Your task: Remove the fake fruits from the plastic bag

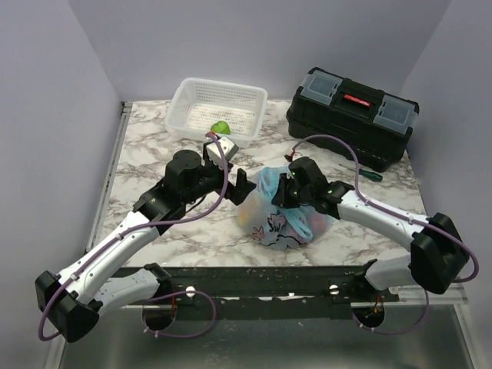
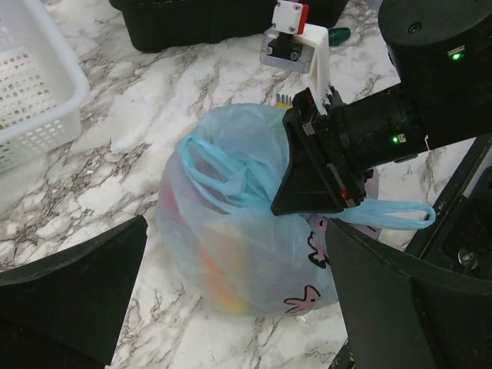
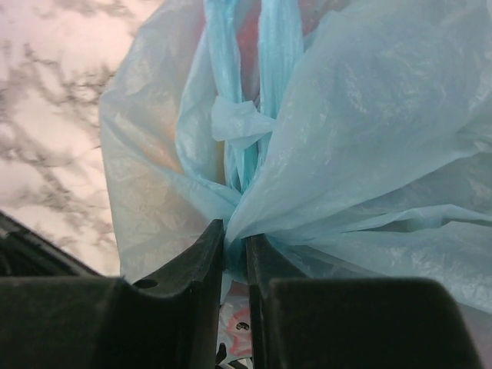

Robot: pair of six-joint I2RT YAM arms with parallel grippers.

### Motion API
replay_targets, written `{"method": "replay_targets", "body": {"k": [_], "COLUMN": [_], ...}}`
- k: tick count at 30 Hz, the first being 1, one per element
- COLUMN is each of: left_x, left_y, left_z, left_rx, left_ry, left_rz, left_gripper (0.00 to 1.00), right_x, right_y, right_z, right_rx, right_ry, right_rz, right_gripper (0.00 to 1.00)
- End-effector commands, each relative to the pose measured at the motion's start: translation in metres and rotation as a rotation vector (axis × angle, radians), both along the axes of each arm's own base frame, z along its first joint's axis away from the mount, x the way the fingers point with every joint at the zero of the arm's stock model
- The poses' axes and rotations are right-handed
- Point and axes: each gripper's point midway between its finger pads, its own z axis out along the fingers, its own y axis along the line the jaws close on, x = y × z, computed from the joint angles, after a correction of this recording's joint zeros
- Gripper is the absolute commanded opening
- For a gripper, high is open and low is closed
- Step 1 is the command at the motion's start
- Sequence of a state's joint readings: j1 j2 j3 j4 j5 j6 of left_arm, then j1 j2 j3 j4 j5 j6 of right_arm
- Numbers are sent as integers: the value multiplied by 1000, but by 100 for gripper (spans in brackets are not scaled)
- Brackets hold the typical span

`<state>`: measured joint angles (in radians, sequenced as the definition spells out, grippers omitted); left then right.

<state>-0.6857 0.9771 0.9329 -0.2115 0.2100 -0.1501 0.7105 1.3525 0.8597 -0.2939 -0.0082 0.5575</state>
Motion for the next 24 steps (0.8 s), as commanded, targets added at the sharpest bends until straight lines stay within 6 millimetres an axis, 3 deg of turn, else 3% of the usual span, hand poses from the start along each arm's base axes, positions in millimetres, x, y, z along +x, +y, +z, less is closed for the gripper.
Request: {"method": "replay_targets", "body": {"k": [1, 4, 7, 10, 12, 17, 24], "left_x": [3, 4, 3, -2, -5, -19, -23], "left_y": [-2, -2, -5, -12, -18, -34, -40], "left_z": [5, 4, 1, -1, -5, -9, -15], "left_rx": [5, 0, -6, -11, -12, -5, 23], "left_ry": [8, 9, 24, 49, 65, 94, 88], "left_rz": [15, 21, 15, -12, -33, -103, -112], "left_gripper": [99, 99, 99, 99, 99, 99, 99], "right_x": [-4, -5, -4, -6, -12, -23, -16], "right_y": [56, 63, 54, 40, 32, 17, 25], "right_z": [33, 32, 36, 43, 49, 44, 40], "right_rx": [170, 169, 155, 150, 157, 181, 209], "right_ry": [-40, -32, -42, -62, -65, -63, -58], "right_rz": [159, 177, 133, 75, 57, 5, -10], "right_gripper": [18, 18, 22, 49, 57, 53, 50]}}
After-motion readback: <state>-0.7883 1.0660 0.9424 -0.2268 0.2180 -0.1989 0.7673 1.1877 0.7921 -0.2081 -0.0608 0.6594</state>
